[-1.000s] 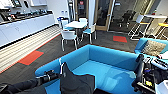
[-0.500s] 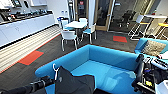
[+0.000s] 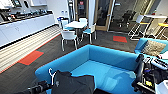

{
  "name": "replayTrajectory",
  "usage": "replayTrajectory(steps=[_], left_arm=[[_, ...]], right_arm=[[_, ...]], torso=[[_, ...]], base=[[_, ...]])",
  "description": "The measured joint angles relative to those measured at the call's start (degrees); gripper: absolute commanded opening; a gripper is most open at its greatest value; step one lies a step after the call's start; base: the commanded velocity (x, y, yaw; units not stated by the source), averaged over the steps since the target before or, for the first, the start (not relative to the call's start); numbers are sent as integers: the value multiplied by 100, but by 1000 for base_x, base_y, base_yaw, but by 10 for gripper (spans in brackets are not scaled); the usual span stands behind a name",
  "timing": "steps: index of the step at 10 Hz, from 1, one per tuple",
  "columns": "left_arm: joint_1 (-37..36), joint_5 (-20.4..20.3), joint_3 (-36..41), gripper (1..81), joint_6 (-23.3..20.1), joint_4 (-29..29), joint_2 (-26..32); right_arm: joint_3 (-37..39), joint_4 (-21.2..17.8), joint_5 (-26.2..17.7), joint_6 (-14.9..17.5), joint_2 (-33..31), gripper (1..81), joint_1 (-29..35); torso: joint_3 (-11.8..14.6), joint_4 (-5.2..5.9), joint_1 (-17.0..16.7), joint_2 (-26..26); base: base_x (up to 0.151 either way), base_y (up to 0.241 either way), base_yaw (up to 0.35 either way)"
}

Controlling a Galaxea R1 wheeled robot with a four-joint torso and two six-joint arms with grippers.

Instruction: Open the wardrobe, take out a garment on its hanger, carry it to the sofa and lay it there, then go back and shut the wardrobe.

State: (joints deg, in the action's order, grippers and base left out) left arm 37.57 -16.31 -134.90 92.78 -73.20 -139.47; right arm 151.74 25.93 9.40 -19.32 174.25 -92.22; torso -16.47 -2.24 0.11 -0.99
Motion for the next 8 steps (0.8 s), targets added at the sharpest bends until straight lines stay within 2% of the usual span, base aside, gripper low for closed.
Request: replayTrajectory(steps=[1,8], left_arm=[[82,-6,-148,811,-183,-33,-44],[595,-39,-590,811,-296,-26,-199]], right_arm=[[0,0,2,0,0,811,0],[0,-16,16,0,1,811,0]], torso=[[2,0,0,0],[2,0,-2,-2]], base=[[0,0,0],[0,0,0]])
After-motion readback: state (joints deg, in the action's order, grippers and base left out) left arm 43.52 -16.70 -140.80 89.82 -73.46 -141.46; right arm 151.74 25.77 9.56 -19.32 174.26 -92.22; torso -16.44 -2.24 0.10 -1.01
